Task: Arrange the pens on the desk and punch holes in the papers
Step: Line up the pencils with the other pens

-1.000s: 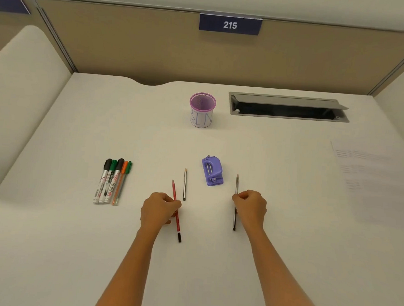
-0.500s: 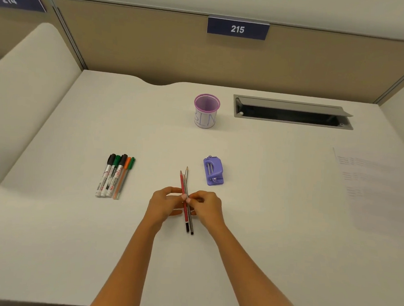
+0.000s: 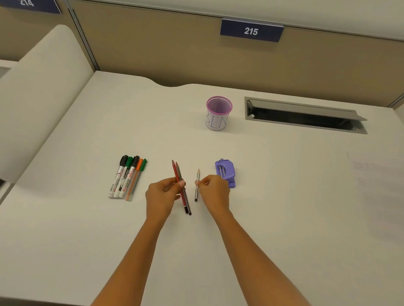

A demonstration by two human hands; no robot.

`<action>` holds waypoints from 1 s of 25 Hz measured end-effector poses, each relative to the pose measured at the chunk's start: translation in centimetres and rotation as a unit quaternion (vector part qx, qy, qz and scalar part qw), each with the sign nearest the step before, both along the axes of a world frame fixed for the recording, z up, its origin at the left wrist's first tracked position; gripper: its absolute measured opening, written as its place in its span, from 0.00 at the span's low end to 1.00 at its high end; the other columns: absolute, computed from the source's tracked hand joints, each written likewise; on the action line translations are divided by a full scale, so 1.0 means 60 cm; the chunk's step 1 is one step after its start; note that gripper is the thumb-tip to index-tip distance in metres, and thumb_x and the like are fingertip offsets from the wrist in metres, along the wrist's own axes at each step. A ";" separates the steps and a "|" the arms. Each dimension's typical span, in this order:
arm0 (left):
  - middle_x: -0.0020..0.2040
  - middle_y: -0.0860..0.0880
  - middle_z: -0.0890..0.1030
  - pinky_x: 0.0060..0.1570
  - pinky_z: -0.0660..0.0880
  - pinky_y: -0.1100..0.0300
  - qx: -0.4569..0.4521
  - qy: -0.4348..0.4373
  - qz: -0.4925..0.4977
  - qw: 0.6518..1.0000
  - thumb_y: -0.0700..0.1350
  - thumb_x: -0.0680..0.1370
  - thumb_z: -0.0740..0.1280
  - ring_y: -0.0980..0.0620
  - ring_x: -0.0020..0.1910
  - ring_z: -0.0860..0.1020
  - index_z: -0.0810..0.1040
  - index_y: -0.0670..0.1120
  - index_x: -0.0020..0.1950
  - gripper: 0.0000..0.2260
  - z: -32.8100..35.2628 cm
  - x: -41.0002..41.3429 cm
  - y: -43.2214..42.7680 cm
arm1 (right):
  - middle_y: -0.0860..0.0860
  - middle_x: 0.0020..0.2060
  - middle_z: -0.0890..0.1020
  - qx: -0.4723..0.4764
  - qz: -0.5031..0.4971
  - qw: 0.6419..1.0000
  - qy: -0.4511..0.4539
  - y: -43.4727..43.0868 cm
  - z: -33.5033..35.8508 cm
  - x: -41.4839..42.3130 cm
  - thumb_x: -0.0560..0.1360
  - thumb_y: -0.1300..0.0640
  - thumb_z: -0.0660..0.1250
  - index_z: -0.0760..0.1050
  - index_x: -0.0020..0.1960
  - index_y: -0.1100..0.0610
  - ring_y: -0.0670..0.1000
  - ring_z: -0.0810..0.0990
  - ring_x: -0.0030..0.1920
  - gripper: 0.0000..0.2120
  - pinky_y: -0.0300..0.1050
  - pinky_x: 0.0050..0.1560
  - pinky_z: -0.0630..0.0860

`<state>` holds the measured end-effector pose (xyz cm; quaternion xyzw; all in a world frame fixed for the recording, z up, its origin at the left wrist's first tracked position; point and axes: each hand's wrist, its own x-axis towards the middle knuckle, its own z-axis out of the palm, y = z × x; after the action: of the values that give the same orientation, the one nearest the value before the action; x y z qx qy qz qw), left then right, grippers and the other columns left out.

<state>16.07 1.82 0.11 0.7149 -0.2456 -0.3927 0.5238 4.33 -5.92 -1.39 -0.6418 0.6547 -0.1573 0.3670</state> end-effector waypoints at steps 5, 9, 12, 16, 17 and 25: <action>0.45 0.52 0.86 0.46 0.80 0.63 -0.080 -0.086 -0.014 0.993 0.45 0.74 0.72 0.56 0.43 0.84 0.83 0.46 0.54 0.10 -0.004 -0.004 0.007 | 0.58 0.47 0.83 -0.024 0.082 0.984 0.155 -0.019 -0.023 0.043 0.76 0.55 0.68 0.77 0.52 0.62 0.58 0.82 0.47 0.10 0.48 0.45 0.78; 0.44 0.54 0.85 0.43 0.78 0.69 -0.113 -0.150 -0.032 0.982 0.43 0.74 0.71 0.60 0.42 0.83 0.83 0.48 0.52 0.07 -0.016 -0.016 0.023 | 0.53 0.42 0.83 0.009 0.043 0.999 0.004 -0.012 -0.033 0.020 0.74 0.58 0.69 0.79 0.49 0.60 0.53 0.82 0.43 0.06 0.44 0.44 0.80; 0.44 0.55 0.85 0.44 0.78 0.69 -0.129 -0.160 -0.013 0.979 0.45 0.74 0.71 0.59 0.43 0.83 0.83 0.47 0.52 0.07 -0.022 -0.019 0.033 | 0.42 0.40 0.81 0.007 0.026 0.983 -0.181 0.014 -0.025 -0.017 0.75 0.55 0.70 0.76 0.48 0.51 0.41 0.81 0.41 0.03 0.29 0.39 0.75; 0.46 0.54 0.86 0.46 0.79 0.67 -0.144 -0.143 0.010 0.979 0.43 0.75 0.70 0.57 0.45 0.83 0.83 0.46 0.54 0.08 -0.020 -0.017 0.029 | 0.40 0.41 0.83 0.005 0.018 0.962 -0.272 0.047 -0.020 -0.044 0.75 0.57 0.71 0.77 0.53 0.46 0.35 0.81 0.44 0.10 0.24 0.41 0.74; 0.46 0.54 0.86 0.46 0.79 0.67 -0.145 -0.140 0.009 0.979 0.43 0.75 0.70 0.57 0.45 0.84 0.83 0.47 0.54 0.08 -0.019 -0.016 0.027 | 0.39 0.41 0.83 -0.002 0.022 0.962 -0.273 0.053 -0.021 -0.044 0.75 0.59 0.71 0.78 0.55 0.47 0.35 0.81 0.45 0.11 0.24 0.42 0.73; 0.46 0.51 0.86 0.45 0.77 0.69 -0.137 -0.142 0.005 0.980 0.40 0.75 0.70 0.56 0.45 0.83 0.83 0.45 0.52 0.07 -0.026 -0.019 0.027 | 0.48 0.45 0.85 -0.061 0.094 0.966 -0.234 0.069 -0.038 -0.020 0.75 0.62 0.69 0.82 0.51 0.55 0.39 0.82 0.44 0.07 0.29 0.48 0.77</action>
<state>14.93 3.44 -1.46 0.6861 -0.3653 -0.2472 0.5785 3.12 -1.80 -3.64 -0.6667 0.4766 -0.3074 0.4835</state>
